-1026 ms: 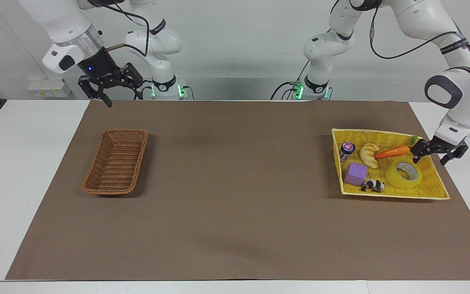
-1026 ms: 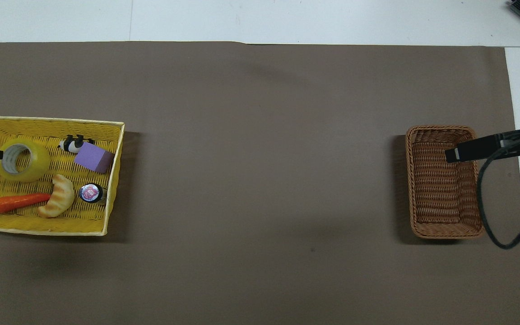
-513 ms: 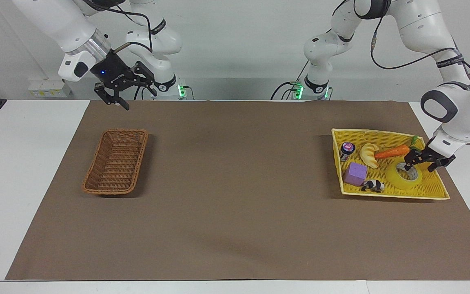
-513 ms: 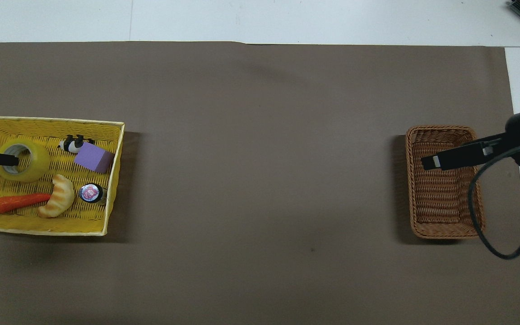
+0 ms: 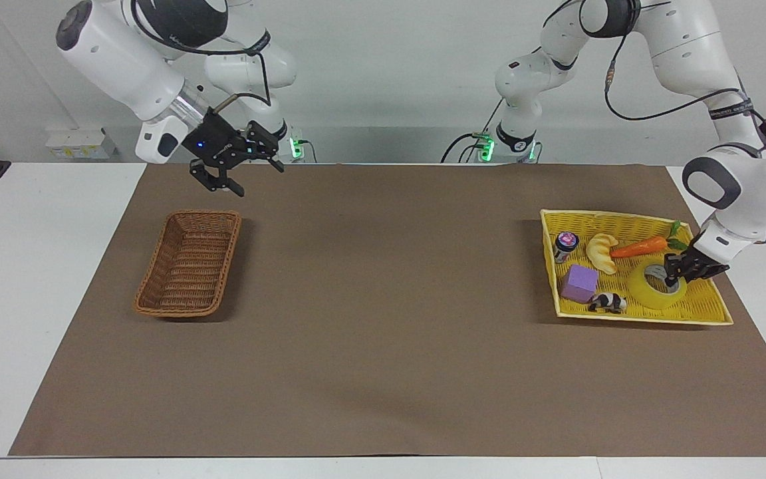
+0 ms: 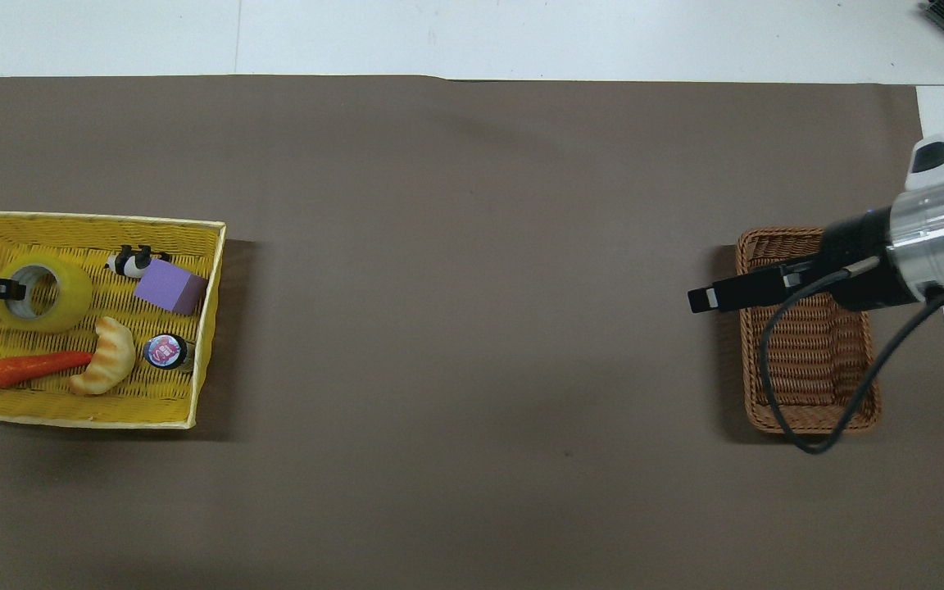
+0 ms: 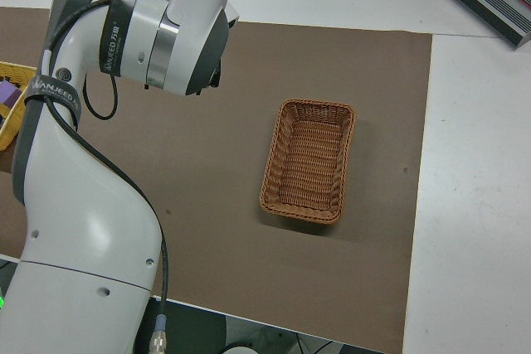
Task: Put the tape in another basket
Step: 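Lower the left gripper into the tape roll while the right gripper advances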
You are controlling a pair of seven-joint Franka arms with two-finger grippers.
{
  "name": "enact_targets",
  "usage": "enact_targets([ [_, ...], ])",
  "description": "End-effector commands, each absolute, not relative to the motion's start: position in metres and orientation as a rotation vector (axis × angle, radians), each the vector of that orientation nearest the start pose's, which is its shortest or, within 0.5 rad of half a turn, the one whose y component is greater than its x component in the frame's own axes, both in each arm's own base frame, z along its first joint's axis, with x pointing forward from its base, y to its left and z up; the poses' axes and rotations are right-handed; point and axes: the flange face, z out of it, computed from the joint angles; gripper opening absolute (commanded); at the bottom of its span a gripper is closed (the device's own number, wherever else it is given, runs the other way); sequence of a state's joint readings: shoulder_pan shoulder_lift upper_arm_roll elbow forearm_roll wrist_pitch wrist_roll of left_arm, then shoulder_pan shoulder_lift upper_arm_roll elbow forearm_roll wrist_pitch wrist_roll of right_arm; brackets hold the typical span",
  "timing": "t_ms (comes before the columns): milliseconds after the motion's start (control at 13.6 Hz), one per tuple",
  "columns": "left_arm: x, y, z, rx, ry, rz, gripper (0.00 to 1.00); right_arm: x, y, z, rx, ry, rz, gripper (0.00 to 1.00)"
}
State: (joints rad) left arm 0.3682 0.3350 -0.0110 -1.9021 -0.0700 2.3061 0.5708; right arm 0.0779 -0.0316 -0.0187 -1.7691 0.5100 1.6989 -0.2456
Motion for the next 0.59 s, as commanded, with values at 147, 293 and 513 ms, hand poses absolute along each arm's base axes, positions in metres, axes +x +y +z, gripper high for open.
enact_targets([
  [147, 0.582, 0.196, 0.384, -3.162, 0.34, -0.154, 0.0, 0.538, 0.122, 0.54, -2.554, -0.281, -0.087, 1.0],
  [293, 0.578, 0.16, 0.415, -3.184, 0.412, -0.109, 0.0, 0.537, 0.145, 0.532, -2.554, -0.257, -0.111, 1.0],
  [513, 0.574, 0.084, 0.434, -3.205, 0.519, 0.019, 0.0, 0.53, 0.172, 0.52, -2.559, -0.288, -0.127, 1.0],
])
